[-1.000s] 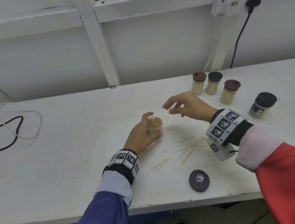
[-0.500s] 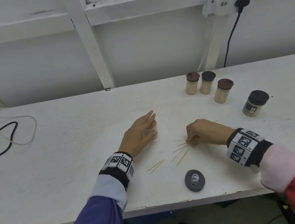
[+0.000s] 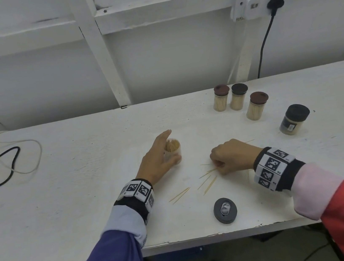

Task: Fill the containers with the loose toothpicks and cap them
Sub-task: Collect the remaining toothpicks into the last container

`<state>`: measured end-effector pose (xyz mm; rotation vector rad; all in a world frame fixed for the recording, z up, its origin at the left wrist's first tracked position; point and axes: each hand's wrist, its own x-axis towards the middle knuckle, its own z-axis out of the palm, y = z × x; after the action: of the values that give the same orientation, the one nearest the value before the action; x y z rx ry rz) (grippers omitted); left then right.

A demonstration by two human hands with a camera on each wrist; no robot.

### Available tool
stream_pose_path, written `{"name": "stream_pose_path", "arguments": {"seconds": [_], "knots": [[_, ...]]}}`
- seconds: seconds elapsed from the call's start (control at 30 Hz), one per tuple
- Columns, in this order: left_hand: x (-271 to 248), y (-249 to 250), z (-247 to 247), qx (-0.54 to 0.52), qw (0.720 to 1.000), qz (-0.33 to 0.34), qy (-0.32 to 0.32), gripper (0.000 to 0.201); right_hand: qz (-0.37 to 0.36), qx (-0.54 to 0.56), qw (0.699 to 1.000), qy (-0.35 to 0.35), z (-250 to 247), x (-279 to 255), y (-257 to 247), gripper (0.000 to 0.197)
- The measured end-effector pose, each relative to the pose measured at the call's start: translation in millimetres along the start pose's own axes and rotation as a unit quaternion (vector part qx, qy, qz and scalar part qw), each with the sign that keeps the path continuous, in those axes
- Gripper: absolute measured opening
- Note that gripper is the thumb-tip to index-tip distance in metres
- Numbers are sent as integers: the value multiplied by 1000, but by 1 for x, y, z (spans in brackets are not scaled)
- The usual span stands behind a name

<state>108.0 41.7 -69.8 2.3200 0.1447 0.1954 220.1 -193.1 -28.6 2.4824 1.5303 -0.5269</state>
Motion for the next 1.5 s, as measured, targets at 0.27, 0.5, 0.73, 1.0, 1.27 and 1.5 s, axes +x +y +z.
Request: {"name": "stream_pose_path", "arguments": {"seconds": [0.27,0.5,0.73,1.0,1.27,1.5], "knots": [[3,-4,3,-29,998,-60,-16,86,4,129,990,53,-8,0,5,7],[4,1,3,-52,997,-63,-13,81,-43,466,865,183,-41,23,-8,17],[4,3,2,-46,996,-70,-20,78,-30,633,717,290,-52,58,-41,8],[3,3,2,-51,996,-72,-18,78,66,495,822,275,-26,77,-54,12],[0,3,2,-39,998,-38,-8,93,7,451,868,209,-36,31,-16,35],[0,8,-2,91,992,85,10,83,172,205,963,-35,-3,-27,61,75]]}}
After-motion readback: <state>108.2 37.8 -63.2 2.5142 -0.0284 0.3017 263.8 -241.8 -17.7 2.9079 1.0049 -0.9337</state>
